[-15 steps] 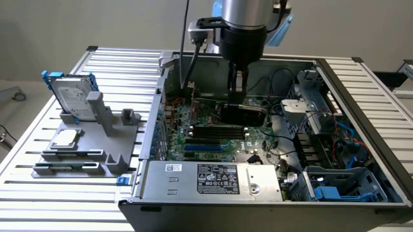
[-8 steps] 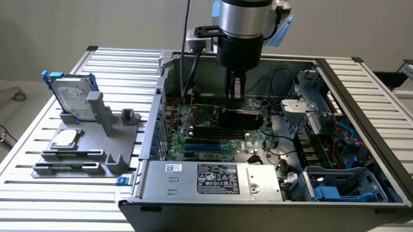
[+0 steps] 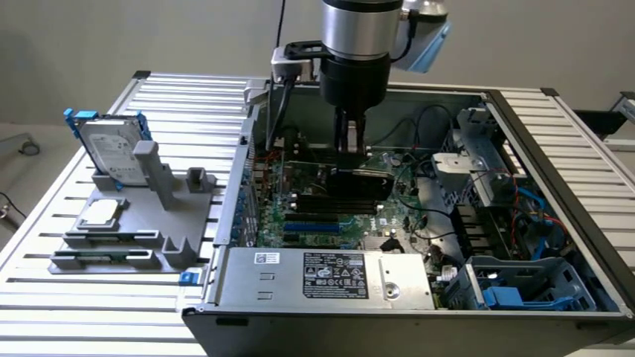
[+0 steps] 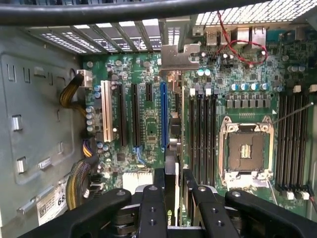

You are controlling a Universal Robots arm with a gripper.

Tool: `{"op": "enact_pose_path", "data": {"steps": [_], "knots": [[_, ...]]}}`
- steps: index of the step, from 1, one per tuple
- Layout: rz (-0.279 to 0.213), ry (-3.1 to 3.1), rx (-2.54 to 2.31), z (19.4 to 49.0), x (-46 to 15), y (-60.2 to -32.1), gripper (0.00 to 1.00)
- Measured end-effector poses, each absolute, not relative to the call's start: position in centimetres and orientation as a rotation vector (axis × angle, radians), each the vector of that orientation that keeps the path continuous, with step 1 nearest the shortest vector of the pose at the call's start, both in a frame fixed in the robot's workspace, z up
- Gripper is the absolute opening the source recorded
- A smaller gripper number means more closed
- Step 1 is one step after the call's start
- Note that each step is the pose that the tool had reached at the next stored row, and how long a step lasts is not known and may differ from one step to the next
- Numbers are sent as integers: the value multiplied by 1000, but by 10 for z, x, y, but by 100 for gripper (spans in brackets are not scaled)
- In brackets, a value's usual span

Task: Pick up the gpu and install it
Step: 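Insert the gpu into the slot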

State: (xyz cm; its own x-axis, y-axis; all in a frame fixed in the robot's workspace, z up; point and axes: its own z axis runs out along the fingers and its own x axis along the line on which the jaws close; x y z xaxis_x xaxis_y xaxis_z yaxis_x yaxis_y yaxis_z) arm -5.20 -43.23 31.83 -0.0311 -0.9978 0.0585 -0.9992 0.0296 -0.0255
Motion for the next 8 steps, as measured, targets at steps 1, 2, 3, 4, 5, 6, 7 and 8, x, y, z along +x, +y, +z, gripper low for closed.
{"op": "enact_pose_path", "data": {"steps": [1, 2, 3, 4, 5, 6, 7, 8], "knots": [[92, -2233, 2174, 318, -53, -433, 26], [92, -2229, 2178, 318, -53, -434, 26], [92, -2226, 2180, 318, -55, -434, 26], [92, -2224, 2183, 317, -56, -435, 26], [92, -2222, 2185, 317, -58, -435, 26], [92, -2218, 2189, 316, -58, -436, 26], [92, -2213, 2195, 315, -59, -436, 26], [92, -2210, 2199, 314, -60, -437, 26]]}}
